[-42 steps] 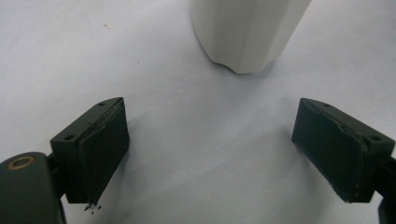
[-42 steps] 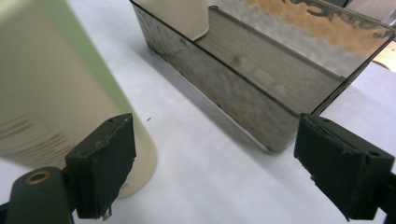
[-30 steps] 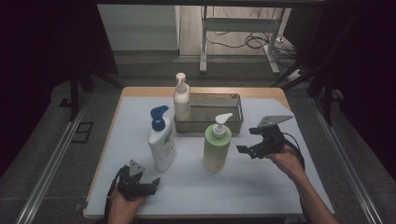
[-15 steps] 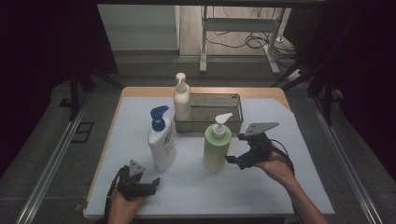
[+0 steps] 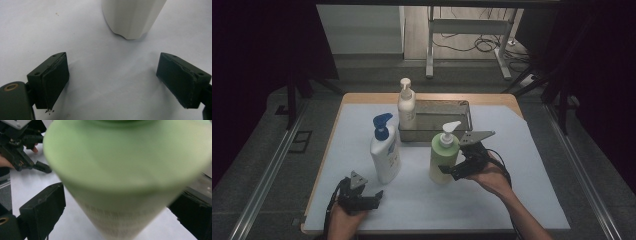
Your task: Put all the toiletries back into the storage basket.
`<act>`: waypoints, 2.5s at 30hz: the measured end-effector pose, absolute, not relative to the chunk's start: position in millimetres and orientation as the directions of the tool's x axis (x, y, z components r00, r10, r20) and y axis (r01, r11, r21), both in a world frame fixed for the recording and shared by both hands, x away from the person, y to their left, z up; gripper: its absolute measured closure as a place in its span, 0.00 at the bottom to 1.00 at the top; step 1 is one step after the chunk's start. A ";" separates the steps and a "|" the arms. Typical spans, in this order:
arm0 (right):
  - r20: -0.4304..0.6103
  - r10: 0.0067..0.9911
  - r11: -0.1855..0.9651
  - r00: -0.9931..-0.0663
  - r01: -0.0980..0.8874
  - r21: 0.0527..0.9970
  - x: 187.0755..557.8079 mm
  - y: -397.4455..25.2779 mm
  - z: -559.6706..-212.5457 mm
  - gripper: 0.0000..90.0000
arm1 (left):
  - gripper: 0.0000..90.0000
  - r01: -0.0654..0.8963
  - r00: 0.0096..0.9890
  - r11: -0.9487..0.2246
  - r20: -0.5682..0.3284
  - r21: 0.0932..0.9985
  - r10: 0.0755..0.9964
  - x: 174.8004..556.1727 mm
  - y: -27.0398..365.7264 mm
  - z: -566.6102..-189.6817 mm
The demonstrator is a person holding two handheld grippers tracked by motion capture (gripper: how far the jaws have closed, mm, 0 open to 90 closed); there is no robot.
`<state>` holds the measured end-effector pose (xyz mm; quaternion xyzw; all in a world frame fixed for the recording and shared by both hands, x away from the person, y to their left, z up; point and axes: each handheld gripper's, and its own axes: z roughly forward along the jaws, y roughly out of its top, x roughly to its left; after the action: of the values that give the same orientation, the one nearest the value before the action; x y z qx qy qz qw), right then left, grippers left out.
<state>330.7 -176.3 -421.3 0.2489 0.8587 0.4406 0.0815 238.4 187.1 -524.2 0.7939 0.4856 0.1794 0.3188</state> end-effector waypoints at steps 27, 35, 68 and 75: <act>-0.006 0.580 0.495 -0.815 0.346 0.797 334.8 -152.9 -404.3 0.13 | 0.12 0.657 0.462 -0.321 -0.028 0.682 0.886 238.5 186.9 -524.3; 0.008 0.575 0.476 -0.818 0.342 0.811 338.5 -147.1 -379.9 0.13 | 0.12 0.657 0.462 -0.321 -0.028 0.682 0.886 238.5 186.9 -524.3; -0.035 0.659 0.439 -0.751 0.347 0.829 389.1 -131.3 -320.8 0.13 | 0.12 0.658 0.463 -0.322 -0.028 0.681 0.886 238.7 187.0 -524.2; -0.041 0.685 0.427 -0.728 0.355 0.831 403.4 -124.8 -318.4 0.13 | 0.12 0.658 0.463 -0.322 -0.029 0.681 0.886 238.7 186.9 -524.2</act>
<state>403.4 -124.8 -318.4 0.3159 0.8230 0.4319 0.1906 238.7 186.9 -524.2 0.7931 0.4867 0.1783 0.3198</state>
